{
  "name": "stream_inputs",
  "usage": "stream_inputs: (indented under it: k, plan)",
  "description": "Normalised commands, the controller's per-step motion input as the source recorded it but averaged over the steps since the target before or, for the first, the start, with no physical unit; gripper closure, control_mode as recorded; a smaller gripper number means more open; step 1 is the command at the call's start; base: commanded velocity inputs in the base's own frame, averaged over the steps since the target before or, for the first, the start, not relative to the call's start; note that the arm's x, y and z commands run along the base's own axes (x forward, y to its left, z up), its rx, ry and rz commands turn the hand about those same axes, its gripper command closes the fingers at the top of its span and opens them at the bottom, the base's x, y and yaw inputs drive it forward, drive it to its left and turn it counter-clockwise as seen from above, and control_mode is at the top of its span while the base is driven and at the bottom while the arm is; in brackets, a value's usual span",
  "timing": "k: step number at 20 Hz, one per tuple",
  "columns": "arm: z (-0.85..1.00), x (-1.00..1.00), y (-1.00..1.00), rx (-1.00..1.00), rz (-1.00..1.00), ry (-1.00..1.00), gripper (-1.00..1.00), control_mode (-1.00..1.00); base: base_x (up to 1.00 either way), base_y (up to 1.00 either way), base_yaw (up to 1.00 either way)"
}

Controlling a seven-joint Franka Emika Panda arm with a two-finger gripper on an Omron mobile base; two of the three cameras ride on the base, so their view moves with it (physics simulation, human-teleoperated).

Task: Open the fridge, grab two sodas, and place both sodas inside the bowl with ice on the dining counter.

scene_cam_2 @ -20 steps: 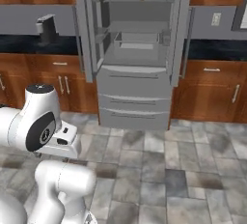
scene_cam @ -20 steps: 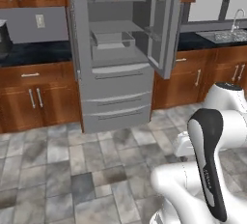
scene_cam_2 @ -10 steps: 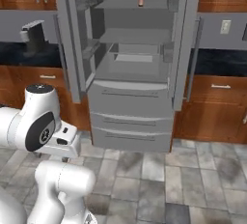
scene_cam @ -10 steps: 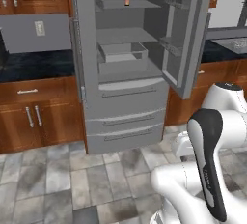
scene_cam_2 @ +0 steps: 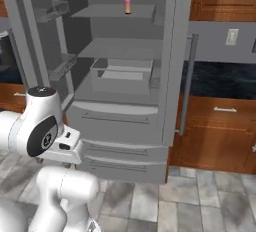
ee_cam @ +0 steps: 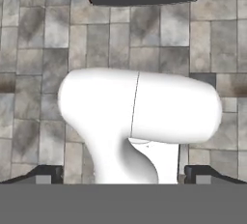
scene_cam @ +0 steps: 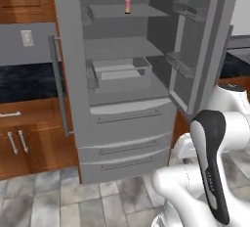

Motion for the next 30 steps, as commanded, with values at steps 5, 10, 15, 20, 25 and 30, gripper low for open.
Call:
stream_inputs:
  k: [5, 10, 15, 20, 25, 30]
  plan:
    - [0.00, 0.00, 0.00, 0.00, 0.00, 0.00, -1.00, 1.00, 0.86, -0.18, 0.03]
    - [0.00, 0.00, 0.00, 0.00, 0.00, 0.00, -1.00, 1.00, 0.81, -0.16, 0.03]
    - [0.00, 0.00, 0.00, 0.00, 0.00, 0.00, -1.00, 1.00, 0.85, -0.24, 0.04]
    - [0.00, 0.00, 0.00, 0.00, 0.00, 0.00, -1.00, 1.00, 0.84, -0.32, 0.03]
    - [0.00, 0.00, 0.00, 0.00, 0.00, 0.00, -1.00, 1.00, 0.64, -0.22, 0.03]
    - [0.00, 0.08, 0.00, 0.00, 0.00, 0.00, -1.00, -1.00, 0.10, 0.00, 0.00]
